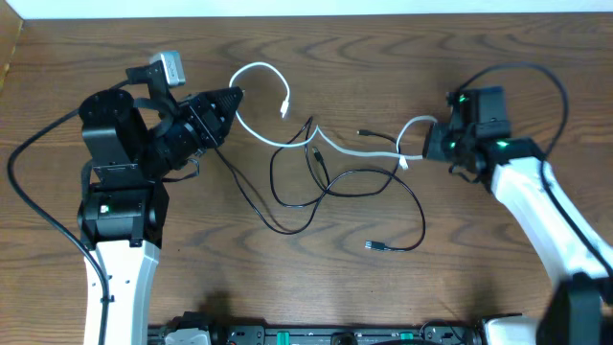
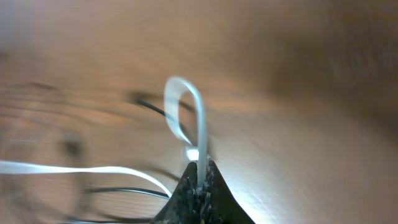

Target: Untangle cables

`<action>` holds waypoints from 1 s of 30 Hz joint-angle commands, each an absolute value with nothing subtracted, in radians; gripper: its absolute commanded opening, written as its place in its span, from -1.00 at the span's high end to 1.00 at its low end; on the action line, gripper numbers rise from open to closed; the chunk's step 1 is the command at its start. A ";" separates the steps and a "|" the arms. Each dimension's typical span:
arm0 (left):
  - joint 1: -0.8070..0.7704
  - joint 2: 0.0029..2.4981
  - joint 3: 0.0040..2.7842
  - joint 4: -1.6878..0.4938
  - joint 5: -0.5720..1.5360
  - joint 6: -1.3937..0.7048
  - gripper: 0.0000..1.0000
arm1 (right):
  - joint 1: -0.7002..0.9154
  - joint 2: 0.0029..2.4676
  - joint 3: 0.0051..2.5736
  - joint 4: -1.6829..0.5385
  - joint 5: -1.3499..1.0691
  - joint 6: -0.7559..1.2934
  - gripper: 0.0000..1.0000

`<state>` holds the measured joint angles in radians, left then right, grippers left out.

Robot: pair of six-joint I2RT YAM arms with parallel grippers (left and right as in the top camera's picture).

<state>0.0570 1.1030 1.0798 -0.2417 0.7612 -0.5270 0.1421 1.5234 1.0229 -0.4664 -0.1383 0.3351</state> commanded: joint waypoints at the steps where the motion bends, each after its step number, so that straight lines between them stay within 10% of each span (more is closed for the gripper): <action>1: 0.047 1.099 1.094 -0.310 0.778 -0.480 0.85 | 0.140 1.349 1.121 -0.392 -0.405 0.272 0.98; 30: -0.419 1.439 1.090 -0.411 0.670 -0.315 0.85 | 0.136 1.339 1.124 -0.717 0.038 0.276 0.98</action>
